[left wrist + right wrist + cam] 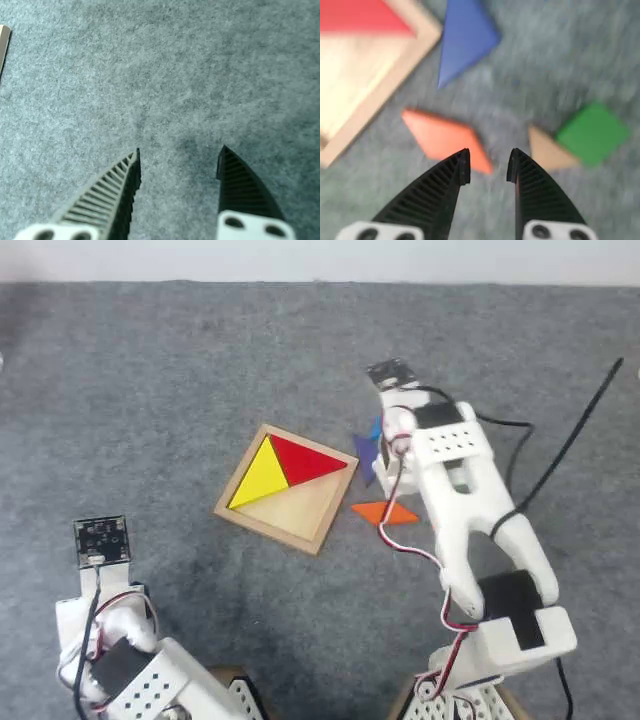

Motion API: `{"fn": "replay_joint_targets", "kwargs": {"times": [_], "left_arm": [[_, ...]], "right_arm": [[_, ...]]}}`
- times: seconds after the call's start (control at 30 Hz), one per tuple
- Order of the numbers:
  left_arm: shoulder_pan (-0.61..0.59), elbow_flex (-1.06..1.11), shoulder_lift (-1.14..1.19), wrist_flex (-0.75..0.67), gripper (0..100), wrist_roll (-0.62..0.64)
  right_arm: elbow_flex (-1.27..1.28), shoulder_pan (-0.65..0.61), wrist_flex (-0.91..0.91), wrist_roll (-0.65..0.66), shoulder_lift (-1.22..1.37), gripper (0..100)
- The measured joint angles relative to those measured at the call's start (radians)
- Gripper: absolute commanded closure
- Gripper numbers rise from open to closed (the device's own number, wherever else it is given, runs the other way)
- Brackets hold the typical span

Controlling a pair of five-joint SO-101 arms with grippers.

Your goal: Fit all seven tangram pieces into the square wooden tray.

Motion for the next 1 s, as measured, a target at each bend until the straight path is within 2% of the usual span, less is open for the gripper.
{"fn": "replay_joint_targets", "kwargs": {"times": [0.07,0.13,0.37,0.63,0.8,1.0], "left_arm": [[0.000,0.000,0.000,0.000,76,0.000],[0.000,0.000,0.000,0.000,76,0.000],[0.000,0.000,0.000,0.000,76,0.000],[0.000,0.000,0.000,0.000,76,0.000],[0.000,0.000,0.000,0.000,76,0.000],[0.000,0.000,0.000,0.000,76,0.000]], "right_arm": [[0.040,0.000,-0.109,0.020,0.000,84.6],[0.041,-0.005,-0.137,0.083,0.000,82.6],[0.055,-0.130,-0.123,0.377,0.002,67.1],[0.058,-0.146,-0.046,0.680,0.002,66.3],[0.114,-0.144,-0.051,0.663,0.002,66.3],[0.245,-0.132,-0.163,0.471,0.002,66.3]]}}
